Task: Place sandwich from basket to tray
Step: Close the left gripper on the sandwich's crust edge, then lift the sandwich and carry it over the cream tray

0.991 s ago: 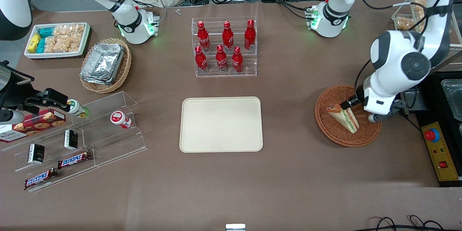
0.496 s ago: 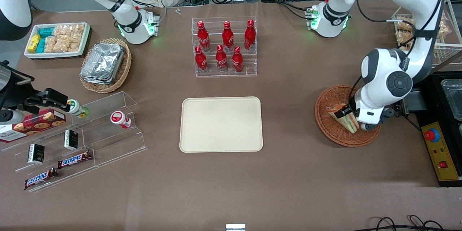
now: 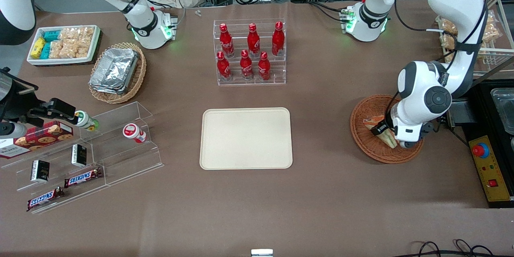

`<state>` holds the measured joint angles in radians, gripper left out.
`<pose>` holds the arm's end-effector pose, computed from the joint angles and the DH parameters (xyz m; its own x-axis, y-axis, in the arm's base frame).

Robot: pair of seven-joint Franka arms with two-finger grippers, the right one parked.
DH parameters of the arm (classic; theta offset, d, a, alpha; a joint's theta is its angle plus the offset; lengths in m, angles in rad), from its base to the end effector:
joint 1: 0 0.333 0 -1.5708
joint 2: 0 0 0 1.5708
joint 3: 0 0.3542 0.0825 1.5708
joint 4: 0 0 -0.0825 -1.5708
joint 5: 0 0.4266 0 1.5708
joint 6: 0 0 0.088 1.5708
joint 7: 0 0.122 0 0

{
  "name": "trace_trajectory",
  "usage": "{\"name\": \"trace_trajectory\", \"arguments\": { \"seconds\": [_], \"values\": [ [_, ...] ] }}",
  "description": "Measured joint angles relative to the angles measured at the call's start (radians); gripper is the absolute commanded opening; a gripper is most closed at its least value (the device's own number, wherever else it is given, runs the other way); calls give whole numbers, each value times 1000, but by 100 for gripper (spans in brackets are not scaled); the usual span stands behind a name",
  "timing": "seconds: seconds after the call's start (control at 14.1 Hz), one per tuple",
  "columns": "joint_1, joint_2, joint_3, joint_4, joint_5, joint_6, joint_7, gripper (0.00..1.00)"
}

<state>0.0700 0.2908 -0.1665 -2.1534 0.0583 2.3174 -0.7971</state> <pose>0.5875 -0.0553 0.2448 0.7830 0.6153 -0.0919 0.6101 -0.7883 -0.0799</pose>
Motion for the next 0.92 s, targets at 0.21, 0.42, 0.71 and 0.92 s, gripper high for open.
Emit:
{"name": "trace_trajectory", "arguments": {
  "seconds": [0.21,0.42,0.71,0.92],
  "values": [
    [-1,-8,-1,32,15,-40,-35,0],
    [-4,-32,-8,152,22,-244,-39,0],
    [-7,-65,-23,398,16,-522,-10,0],
    [-13,-68,-32,518,-15,-647,118,0]
  ]
}}
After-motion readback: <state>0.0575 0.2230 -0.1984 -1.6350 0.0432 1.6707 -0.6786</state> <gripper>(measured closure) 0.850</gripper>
